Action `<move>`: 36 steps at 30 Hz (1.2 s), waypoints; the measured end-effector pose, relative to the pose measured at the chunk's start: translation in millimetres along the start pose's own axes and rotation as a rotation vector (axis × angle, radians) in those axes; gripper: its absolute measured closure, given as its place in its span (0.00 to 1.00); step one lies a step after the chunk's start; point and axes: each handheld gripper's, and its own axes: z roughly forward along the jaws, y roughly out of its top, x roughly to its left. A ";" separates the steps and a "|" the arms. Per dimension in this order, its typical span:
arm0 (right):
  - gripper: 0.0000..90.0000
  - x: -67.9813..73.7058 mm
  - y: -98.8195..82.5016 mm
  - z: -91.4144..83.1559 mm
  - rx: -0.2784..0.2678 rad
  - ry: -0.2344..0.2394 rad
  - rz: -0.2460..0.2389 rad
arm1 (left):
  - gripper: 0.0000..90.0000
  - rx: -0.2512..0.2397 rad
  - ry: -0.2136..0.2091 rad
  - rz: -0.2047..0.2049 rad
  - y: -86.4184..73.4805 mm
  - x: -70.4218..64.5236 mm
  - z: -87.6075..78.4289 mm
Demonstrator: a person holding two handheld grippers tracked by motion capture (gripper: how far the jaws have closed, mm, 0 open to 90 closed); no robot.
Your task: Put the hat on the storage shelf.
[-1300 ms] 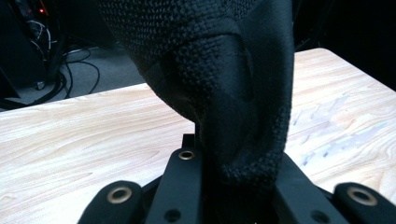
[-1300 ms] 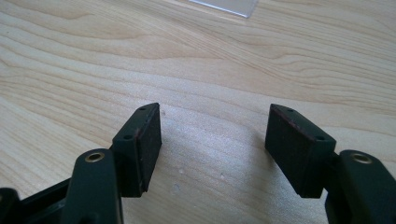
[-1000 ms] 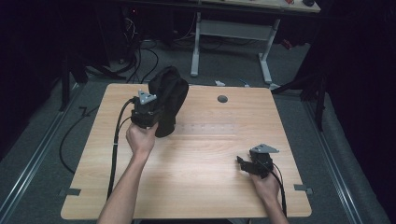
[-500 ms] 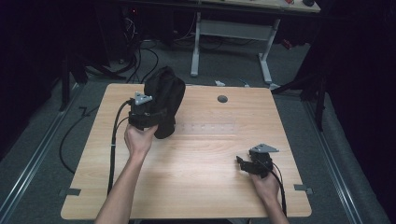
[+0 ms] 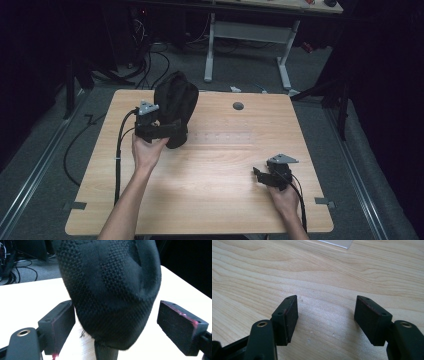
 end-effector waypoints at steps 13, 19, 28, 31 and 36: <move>0.40 0.1 0.2 0.3 0.000 -0.001 0.000 | 0.17 -0.016 -0.046 -0.012 6.8 5.1 -33.0; 0.40 0.2 0.2 0.3 0.000 -0.001 0.001 | 0.18 -0.003 -0.042 -0.030 6.8 14.4 -44.4; 0.40 0.1 0.2 0.4 0.000 -0.001 0.001 | 0.18 -0.014 -0.043 -0.058 8.0 28.0 -64.7; 0.40 0.1 0.2 0.4 0.000 -0.001 0.001 | 0.19 -0.015 -0.044 -0.068 5.4 32.7 -70.2; 0.40 0.1 0.2 0.4 0.000 -0.001 0.002 | 0.20 0.010 -0.056 -0.087 -1.2 40.6 -78.1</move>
